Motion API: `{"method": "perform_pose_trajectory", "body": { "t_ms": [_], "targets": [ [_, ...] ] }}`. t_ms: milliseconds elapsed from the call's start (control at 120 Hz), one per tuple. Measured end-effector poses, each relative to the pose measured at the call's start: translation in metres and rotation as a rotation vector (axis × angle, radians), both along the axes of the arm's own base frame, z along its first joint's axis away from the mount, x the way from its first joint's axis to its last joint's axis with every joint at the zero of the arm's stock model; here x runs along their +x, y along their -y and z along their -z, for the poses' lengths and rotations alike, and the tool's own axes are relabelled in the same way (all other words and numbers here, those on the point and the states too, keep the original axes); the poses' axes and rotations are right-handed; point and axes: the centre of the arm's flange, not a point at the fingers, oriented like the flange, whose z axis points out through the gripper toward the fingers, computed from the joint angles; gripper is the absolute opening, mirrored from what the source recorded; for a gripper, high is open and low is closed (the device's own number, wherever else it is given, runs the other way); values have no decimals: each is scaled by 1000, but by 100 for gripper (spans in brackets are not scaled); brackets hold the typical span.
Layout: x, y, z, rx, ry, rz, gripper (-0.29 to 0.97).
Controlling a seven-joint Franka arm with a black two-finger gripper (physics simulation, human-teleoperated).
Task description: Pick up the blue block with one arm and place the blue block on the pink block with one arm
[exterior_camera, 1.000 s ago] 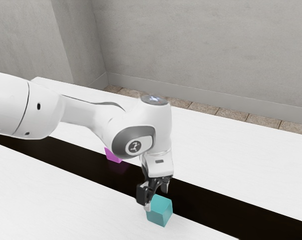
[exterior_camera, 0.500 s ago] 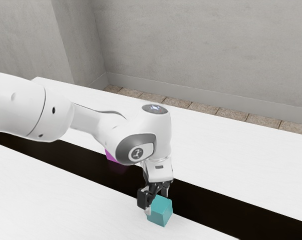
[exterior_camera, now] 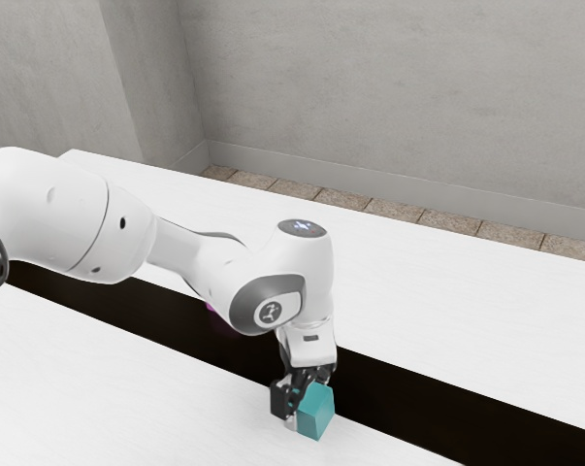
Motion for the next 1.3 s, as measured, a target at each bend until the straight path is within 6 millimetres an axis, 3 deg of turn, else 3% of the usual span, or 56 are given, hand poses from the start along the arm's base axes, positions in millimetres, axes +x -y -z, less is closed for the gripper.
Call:
{"method": "perform_pose_trajectory", "body": {
  "t_ms": [83, 192, 258, 325, 433, 558, 650, 733, 858, 958, 1300],
  "targets": [
    [0, 0, -1, -2, 4, 1, 42],
    [2, 0, -12, -7, 26, 4, 37],
    [4, 1, -36, -13, 62, 7, 35],
    [4, -2, -73, -17, 107, 8, 34],
    [6, -26, -118, -2, 137, -22, 35],
    [15, -60, -140, 18, 124, -73, 35],
    [21, -70, -156, 28, 114, -80, 35],
    [27, -87, -162, 39, 98, -88, 35],
    [45, -137, -161, 49, 74, -136, 36],
    [55, -165, -155, 61, 55, -142, 35],
    [102, -209, -135, 87, 47, -71, 36]
  ]
}}
